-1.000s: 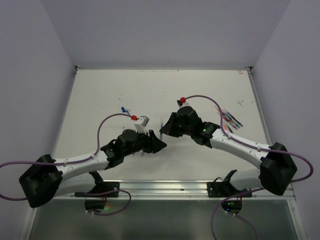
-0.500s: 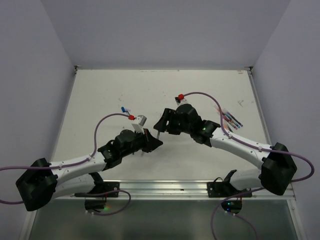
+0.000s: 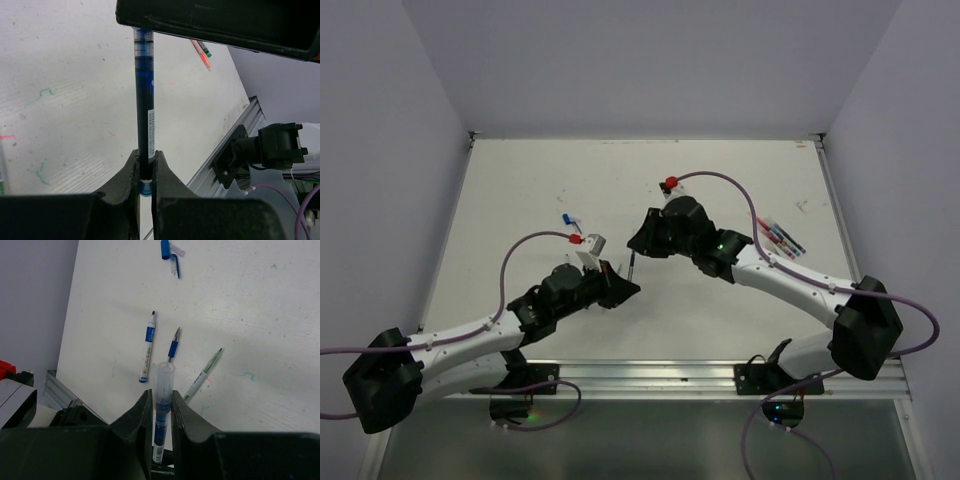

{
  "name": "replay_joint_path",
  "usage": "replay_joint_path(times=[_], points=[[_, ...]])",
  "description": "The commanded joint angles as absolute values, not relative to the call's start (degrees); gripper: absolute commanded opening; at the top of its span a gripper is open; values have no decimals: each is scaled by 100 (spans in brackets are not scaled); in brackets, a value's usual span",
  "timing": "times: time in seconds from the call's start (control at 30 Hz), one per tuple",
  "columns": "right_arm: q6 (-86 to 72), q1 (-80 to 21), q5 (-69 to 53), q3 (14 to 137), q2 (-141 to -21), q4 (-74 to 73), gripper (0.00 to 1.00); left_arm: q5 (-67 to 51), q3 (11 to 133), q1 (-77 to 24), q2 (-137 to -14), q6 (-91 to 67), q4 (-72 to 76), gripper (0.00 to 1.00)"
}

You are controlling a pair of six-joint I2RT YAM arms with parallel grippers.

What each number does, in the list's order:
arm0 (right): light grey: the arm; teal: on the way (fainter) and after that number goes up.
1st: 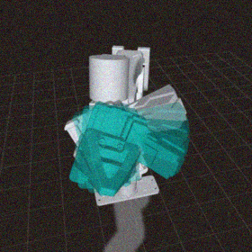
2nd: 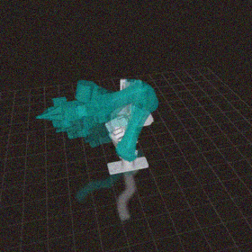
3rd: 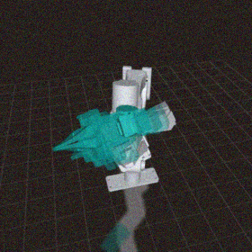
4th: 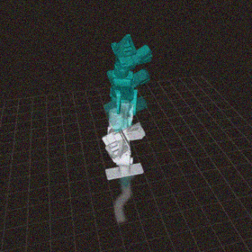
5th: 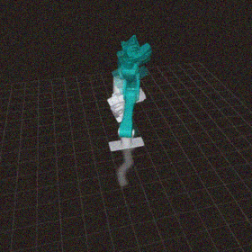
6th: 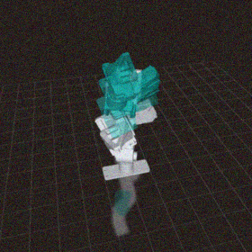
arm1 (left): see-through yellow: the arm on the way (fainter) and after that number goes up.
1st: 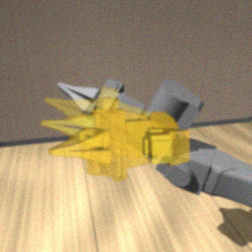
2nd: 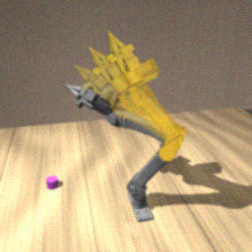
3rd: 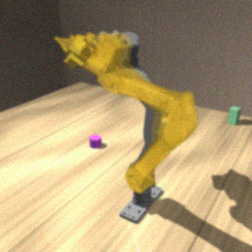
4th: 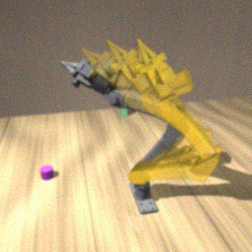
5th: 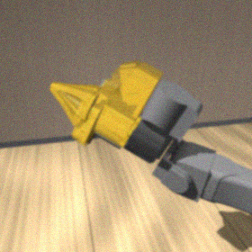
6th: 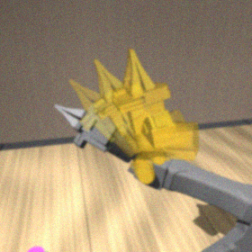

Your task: Open the pen caps

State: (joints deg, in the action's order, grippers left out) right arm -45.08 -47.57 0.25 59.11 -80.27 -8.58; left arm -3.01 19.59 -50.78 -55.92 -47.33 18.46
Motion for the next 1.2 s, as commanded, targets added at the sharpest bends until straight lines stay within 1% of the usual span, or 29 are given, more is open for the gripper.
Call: replay_joint_path(times=[0.0,0.13,0.27,0.33,0.4,0.67,0.73,0.77,0.8,0.93,1.0,1.03,1.1,1.17], points=[[-4272,-4764,62,6187,-8059,-747,16,-404,1855,-5115,-5441,-4605,1907,0],[-4219,-4755,70,6249,-8174,-773,10,-474,1802,-5115,-5397,-4623,1960,0],[-4166,-4737,141,6214,-8165,-738,16,-536,1714,-5107,-5335,-4632,1969,0],[-4157,-4702,132,6214,-8183,-730,17,-527,1688,-5115,-5256,-4632,1942,0],[-4140,-4667,132,6231,-8226,-721,24,-536,1679,-5115,-5195,-4623,1916,0],[-4175,-4597,18,6310,-8437,-545,25,-527,1688,-5115,-5089,-4579,1802,0],[-4166,-4588,26,6328,-8490,-527,27,-536,1679,-5115,-5089,-4579,1793,0],[-4166,-4570,18,6328,-8499,-527,32,-536,1679,-5115,-5080,-4570,1776,0],[-4175,-4570,26,6319,-8499,-484,33,-545,1679,-5115,-5080,-4570,1767,0],[-4184,-4553,-105,6328,-8560,-448,33,-527,1679,-5115,-5080,-4553,1758,0],[-4184,-4544,-193,6346,-8587,-439,30,-527,1687,-5115,-5089,-4553,1758,0],[-4184,-4544,-219,6372,-8622,-448,22,-527,1696,-5115,-5098,-4553,1758,0],[-4192,-4544,-263,6381,-8657,-448,0,-536,1705,-5115,-5106,-4553,1758,0],[-4192,-4535,-395,6363,-8675,-405,0,-510,1714,-5115,-5106,-4553,1732,0]])
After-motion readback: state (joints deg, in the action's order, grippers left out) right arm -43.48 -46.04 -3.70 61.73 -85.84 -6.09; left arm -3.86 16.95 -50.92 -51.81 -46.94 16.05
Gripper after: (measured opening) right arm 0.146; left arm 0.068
